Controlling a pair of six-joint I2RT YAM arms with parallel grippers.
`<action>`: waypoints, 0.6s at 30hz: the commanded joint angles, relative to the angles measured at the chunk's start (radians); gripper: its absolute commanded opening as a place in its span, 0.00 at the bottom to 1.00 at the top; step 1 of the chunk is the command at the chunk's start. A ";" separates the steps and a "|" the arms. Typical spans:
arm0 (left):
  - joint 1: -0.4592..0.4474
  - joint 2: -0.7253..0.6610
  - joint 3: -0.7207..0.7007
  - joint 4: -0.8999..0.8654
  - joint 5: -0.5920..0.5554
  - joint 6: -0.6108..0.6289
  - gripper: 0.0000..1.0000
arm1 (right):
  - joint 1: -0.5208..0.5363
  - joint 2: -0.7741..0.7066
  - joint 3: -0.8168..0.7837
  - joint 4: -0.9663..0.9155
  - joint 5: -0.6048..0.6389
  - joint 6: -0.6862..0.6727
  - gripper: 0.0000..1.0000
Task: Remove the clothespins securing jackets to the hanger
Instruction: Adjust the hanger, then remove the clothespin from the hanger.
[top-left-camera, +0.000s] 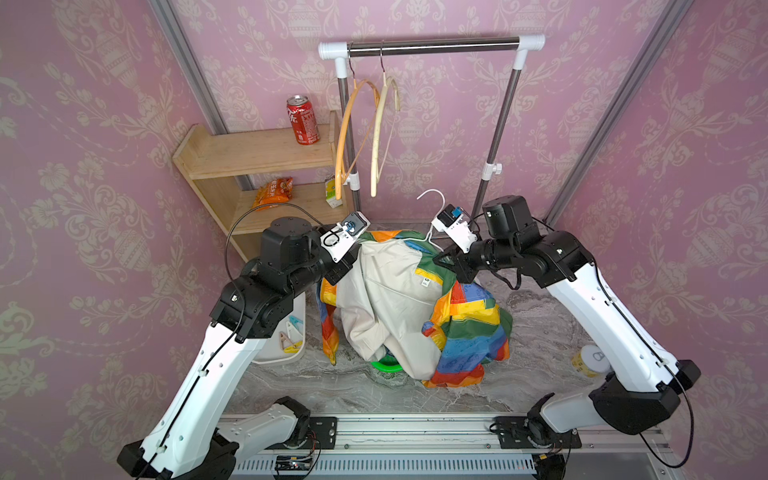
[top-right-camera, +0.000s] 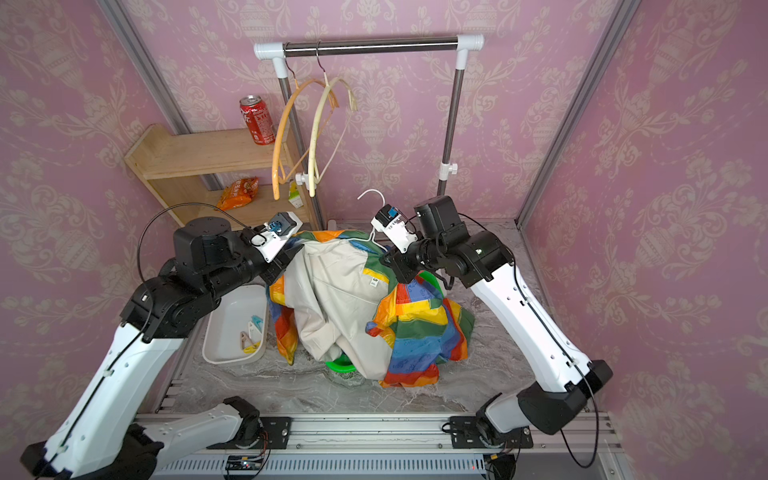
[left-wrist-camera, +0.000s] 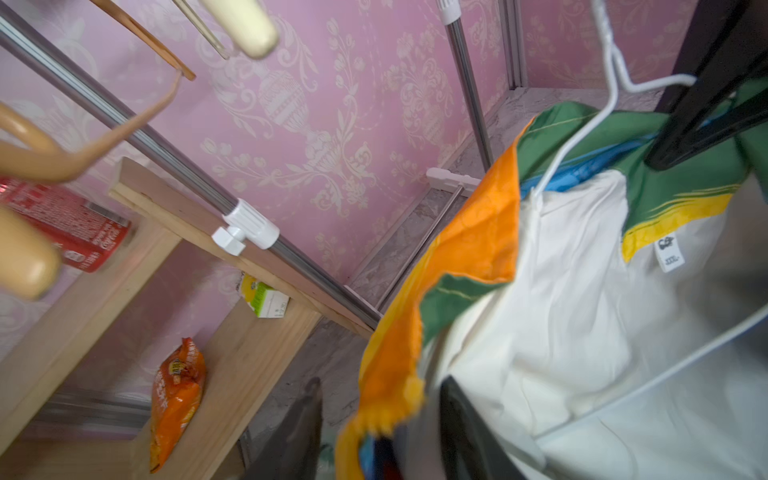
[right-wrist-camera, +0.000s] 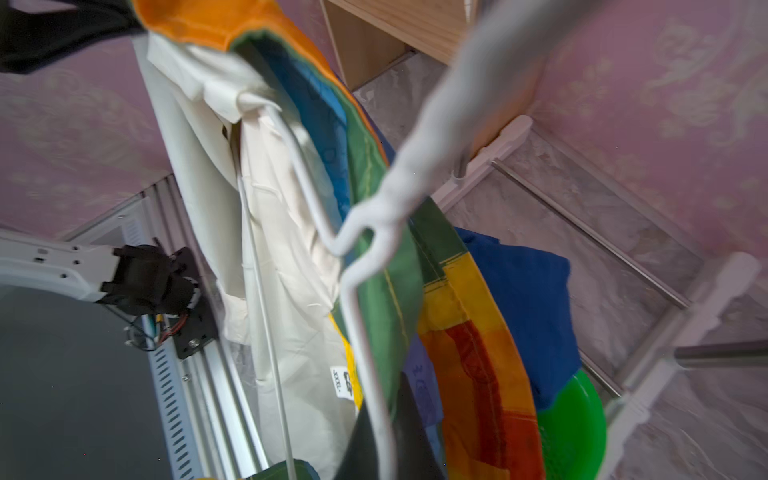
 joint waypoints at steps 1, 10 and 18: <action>0.006 -0.039 0.064 0.094 -0.076 -0.038 0.81 | 0.090 -0.080 -0.001 0.031 0.424 -0.048 0.00; 0.007 -0.054 0.167 0.057 -0.178 -0.391 0.91 | 0.420 -0.189 -0.304 0.508 1.088 -0.505 0.00; 0.008 0.023 0.315 -0.421 -0.413 -0.982 0.91 | 0.566 -0.212 -0.585 0.919 1.262 -0.837 0.00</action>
